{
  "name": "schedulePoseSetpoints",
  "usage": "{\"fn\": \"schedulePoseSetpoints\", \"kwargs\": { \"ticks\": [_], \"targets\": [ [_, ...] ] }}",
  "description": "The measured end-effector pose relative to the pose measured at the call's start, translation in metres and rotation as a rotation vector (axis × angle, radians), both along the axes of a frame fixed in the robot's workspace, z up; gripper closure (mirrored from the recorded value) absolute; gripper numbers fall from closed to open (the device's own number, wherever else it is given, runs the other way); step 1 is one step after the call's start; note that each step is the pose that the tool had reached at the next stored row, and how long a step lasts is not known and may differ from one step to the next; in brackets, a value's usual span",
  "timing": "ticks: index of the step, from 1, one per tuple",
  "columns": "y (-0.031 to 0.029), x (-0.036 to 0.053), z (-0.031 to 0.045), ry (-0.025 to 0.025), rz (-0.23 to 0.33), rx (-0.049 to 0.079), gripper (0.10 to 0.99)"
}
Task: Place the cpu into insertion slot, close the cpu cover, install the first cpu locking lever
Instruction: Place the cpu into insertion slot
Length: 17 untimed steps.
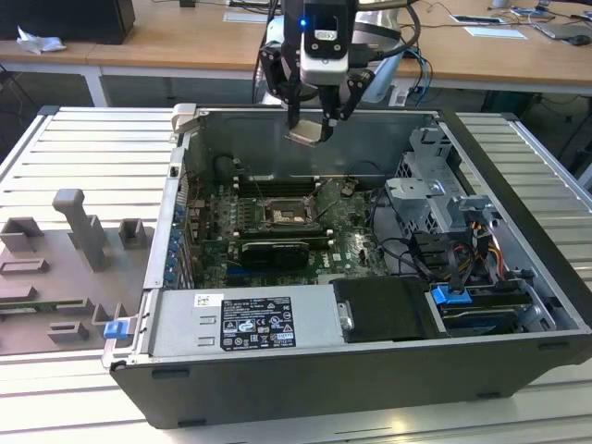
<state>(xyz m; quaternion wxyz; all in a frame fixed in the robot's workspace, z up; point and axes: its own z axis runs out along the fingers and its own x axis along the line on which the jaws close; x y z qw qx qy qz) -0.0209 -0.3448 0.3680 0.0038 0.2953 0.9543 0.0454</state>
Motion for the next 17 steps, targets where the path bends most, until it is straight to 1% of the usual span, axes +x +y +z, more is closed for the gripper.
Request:
{"fn": "schedulePoseSetpoints", "kwargs": {
  "ticks": [3, 4, 7, 10, 17],
  "targets": [
    [0.0, 0.0, -0.0031, 0.0, -0.035, 0.0, 0.561],
    [0.0, 0.0, -0.0041, 0.0001, -0.063, 0.0, 0.561],
    [0.0, 0.0, -0.0061, 0.0001, -0.117, 0.0, 0.561],
    [0.0, 0.0, -0.0072, 0.0012, -0.124, 0.0, 0.561],
    [0.0, 0.0, -0.0097, 0.0012, -0.151, 0.0, 0.561]
  ]
}}
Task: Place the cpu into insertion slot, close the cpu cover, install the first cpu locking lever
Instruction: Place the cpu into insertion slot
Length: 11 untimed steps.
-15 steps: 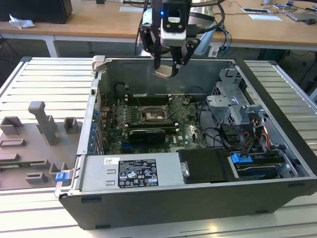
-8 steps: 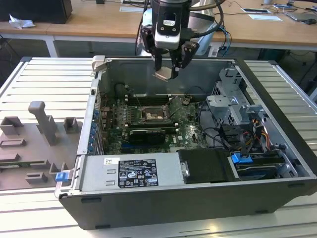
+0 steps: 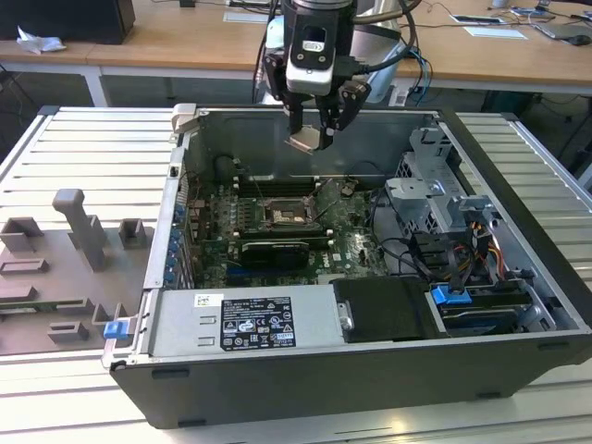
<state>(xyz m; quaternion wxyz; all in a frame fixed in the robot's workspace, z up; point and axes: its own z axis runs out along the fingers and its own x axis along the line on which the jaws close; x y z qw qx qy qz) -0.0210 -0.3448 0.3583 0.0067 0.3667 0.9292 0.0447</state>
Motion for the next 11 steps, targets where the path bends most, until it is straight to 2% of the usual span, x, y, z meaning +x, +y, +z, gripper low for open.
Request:
{"fn": "schedulePoseSetpoints", "kwargs": {
  "ticks": [11],
  "targets": [
    [0.0, 0.0, -0.0027, 0.0, -0.032, 0.0, 0.561]
  ]
}}
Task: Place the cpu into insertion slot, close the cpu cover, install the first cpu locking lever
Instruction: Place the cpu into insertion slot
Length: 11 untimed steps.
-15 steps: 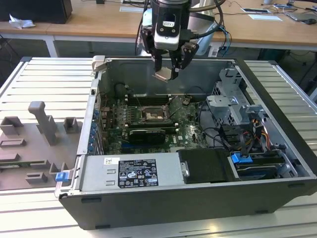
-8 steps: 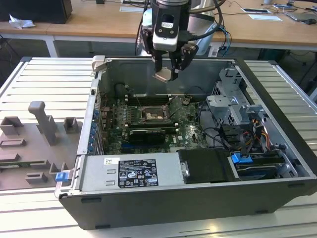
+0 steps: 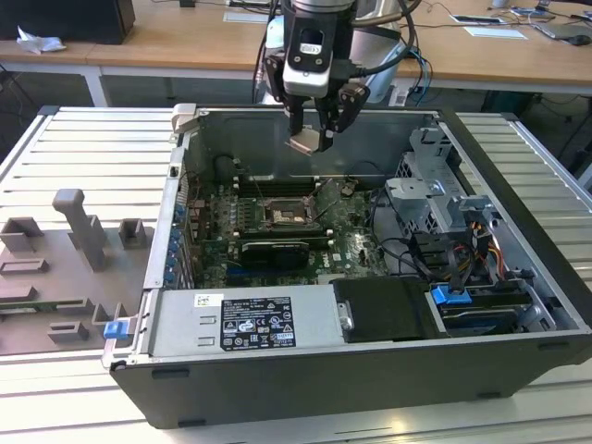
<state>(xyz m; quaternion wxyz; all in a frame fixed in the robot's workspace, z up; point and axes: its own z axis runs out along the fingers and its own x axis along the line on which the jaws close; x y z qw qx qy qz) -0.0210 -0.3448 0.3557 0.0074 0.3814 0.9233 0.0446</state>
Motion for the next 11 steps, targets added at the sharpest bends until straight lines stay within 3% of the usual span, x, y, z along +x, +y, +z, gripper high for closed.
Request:
{"fn": "schedulePoseSetpoints", "kwargs": {
  "ticks": [11],
  "targets": [
    [0.0, 0.0, -0.0024, 0.0, -0.02, 0.0, 0.561]
  ]
}}
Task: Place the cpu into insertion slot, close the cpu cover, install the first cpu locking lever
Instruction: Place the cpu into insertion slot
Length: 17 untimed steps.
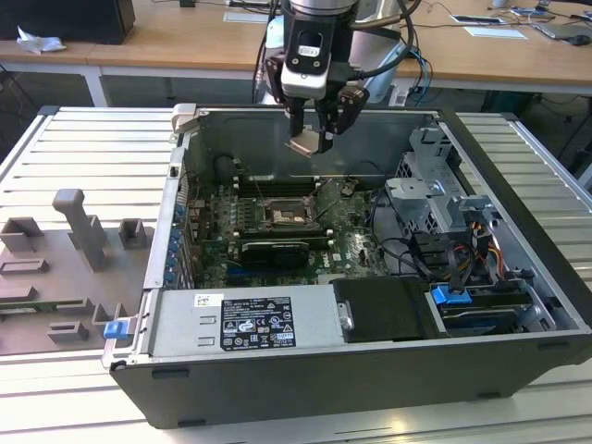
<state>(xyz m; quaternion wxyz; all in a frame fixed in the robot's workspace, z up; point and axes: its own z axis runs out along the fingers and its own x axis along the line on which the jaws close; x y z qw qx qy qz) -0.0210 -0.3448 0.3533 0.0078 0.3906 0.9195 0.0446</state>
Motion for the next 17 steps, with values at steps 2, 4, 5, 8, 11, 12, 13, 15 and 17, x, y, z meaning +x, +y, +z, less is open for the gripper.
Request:
{"fn": "schedulePoseSetpoints", "kwargs": {
  "ticks": [2, 4, 5, 8, 11, 12, 13, 15, 17],
  "targets": [
    [0.0, 0.0, -0.0004, 0.0, -0.003, 0.0, 0.561],
    [0.0, 0.0, -0.0009, 0.0, -0.007, 0.0, 0.561],
    [0.0, 0.0, -0.0011, 0.0, -0.008, 0.0, 0.561],
    [0.0, 0.0, -0.0017, 0.0, -0.011, 0.0, 0.561],
    [0.0, 0.0, -0.0028, 0.0, -0.018, 0.0, 0.561],
    [0.0, 0.0, -0.003, 0.0, -0.019, 0.0, 0.561],
    [0.0, 0.0, -0.0035, -0.0001, -0.021, 0.0, 0.561],
    [0.0, 0.0, -0.004, 0.0, -0.024, 0.0, 0.561],
    [0.0, 0.0, -0.0051, 0.0, -0.03, 0.0, 0.561]
  ]
}}
